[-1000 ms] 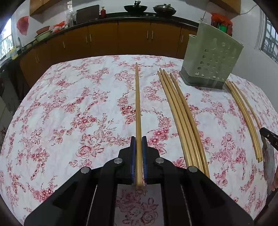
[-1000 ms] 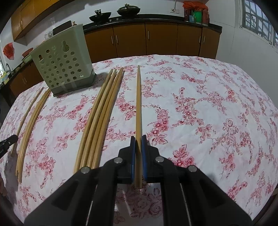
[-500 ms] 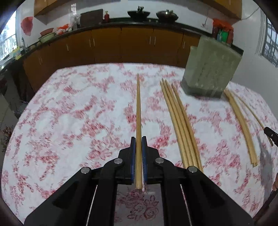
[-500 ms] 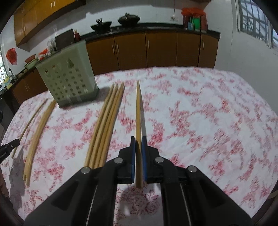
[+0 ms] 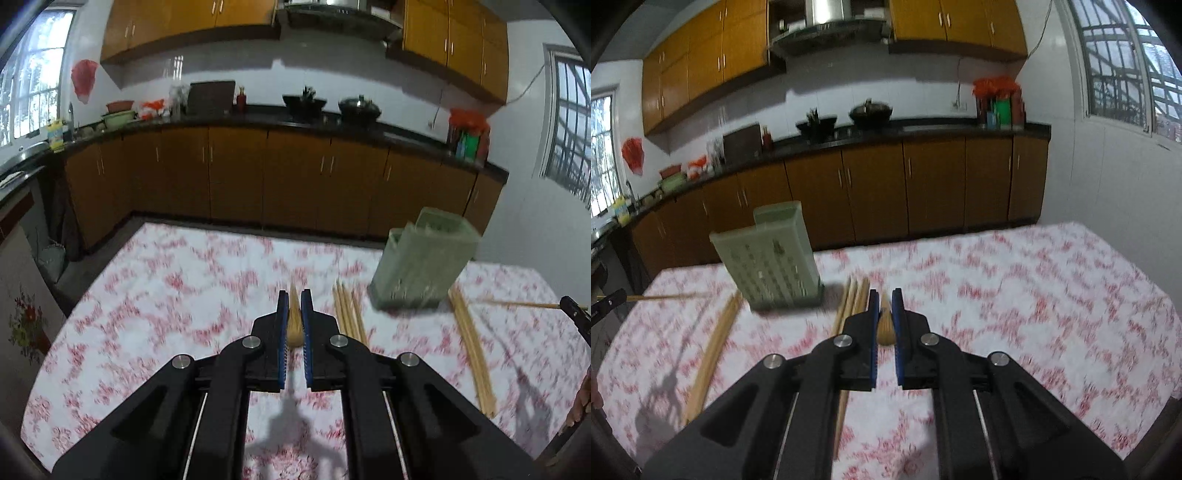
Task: Organize utensils
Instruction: 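Lift the left gripper's chopstick over the green caddy while the right gripper carries its chopstick there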
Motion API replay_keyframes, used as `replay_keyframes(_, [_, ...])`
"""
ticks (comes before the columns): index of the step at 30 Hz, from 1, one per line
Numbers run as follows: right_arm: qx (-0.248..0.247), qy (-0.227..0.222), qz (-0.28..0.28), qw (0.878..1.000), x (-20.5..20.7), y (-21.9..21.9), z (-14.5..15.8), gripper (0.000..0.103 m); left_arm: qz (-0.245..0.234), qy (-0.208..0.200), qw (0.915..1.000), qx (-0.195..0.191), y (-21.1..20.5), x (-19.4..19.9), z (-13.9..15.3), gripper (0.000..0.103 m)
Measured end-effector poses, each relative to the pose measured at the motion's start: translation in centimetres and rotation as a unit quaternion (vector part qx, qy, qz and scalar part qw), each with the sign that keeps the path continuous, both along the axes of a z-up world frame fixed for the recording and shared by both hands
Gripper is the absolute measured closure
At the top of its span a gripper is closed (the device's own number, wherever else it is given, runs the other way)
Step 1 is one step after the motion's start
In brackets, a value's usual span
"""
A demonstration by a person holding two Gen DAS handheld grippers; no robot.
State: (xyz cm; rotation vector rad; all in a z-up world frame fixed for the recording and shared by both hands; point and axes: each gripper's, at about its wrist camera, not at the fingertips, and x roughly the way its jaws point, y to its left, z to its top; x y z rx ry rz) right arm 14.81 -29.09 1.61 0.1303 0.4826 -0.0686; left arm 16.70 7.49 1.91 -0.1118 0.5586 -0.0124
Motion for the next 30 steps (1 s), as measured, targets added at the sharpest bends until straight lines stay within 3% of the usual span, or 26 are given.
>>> replay_keyframes(16, [0.001,-0.071,-0.007,0.997,1.9,-0.7,6.2,0.095,0.009,-0.047,0.9988,0.003,0.4,1.9,4.8,0.096])
replay_keyframes(24, [0.022,-0.171,0.017,0.985,2.9,0.0,14.1,0.095,-0.016,-0.131,0.9912,-0.009,-1.9,2.5,11.8,0.096])
replay_keyframes(30, [0.036,-0.226,0.039,0.973,5.2,2.0,17.3,0.095,-0.035,-0.191,0.9803,-0.035,-4.7,3.4,15.2,0.096])
